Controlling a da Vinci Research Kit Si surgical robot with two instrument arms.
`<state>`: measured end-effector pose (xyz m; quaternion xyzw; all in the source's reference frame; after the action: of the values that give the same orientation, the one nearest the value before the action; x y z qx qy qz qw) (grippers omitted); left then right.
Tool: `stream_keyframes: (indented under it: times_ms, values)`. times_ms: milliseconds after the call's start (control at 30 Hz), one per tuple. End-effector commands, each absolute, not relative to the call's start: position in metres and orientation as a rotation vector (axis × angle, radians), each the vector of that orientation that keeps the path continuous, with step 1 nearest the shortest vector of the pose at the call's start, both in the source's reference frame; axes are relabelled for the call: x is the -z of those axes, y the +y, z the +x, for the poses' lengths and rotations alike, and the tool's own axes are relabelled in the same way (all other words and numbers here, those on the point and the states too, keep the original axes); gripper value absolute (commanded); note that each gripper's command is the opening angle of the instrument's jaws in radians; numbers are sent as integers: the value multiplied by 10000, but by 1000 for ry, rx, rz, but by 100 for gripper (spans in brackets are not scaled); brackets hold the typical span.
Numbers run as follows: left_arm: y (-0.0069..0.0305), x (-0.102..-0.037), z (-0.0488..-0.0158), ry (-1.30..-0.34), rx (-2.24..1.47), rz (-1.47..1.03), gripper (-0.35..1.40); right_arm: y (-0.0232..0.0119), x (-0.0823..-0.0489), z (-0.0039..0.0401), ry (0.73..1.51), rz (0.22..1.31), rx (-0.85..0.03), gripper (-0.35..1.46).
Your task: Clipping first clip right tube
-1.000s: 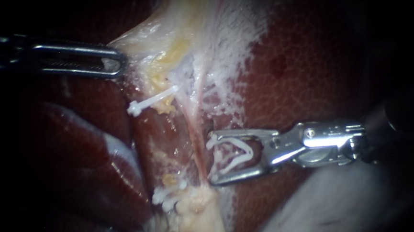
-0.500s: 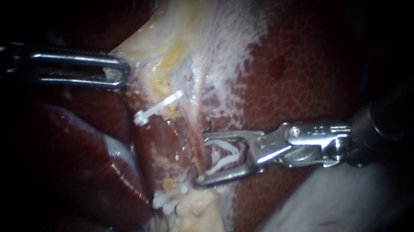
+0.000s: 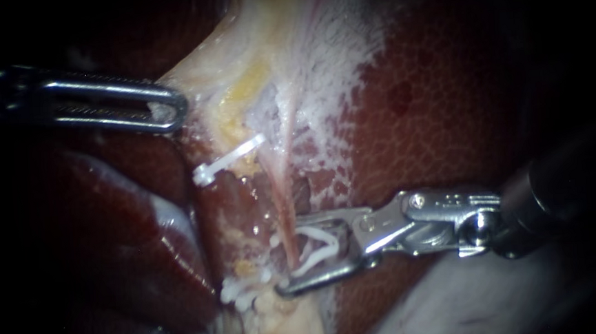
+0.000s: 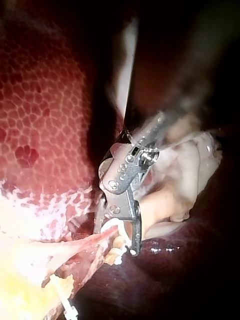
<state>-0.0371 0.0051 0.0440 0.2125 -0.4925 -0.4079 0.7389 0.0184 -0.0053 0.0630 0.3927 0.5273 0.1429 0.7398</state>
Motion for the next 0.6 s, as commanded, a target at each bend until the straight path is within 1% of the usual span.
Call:
stream_keyframes:
  times_ms: [33,300,600]
  values:
    - [51,-440,-371,-1081,895,466,-35,-54,-630,186,1161,874,-314,50]
    - [52,-441,-371,-1081,895,467,-35,-54,-630,193,1154,930,-296,48]
    - [53,-443,-371,-1081,894,467,-35,-61,-636,192,1138,950,-316,45]
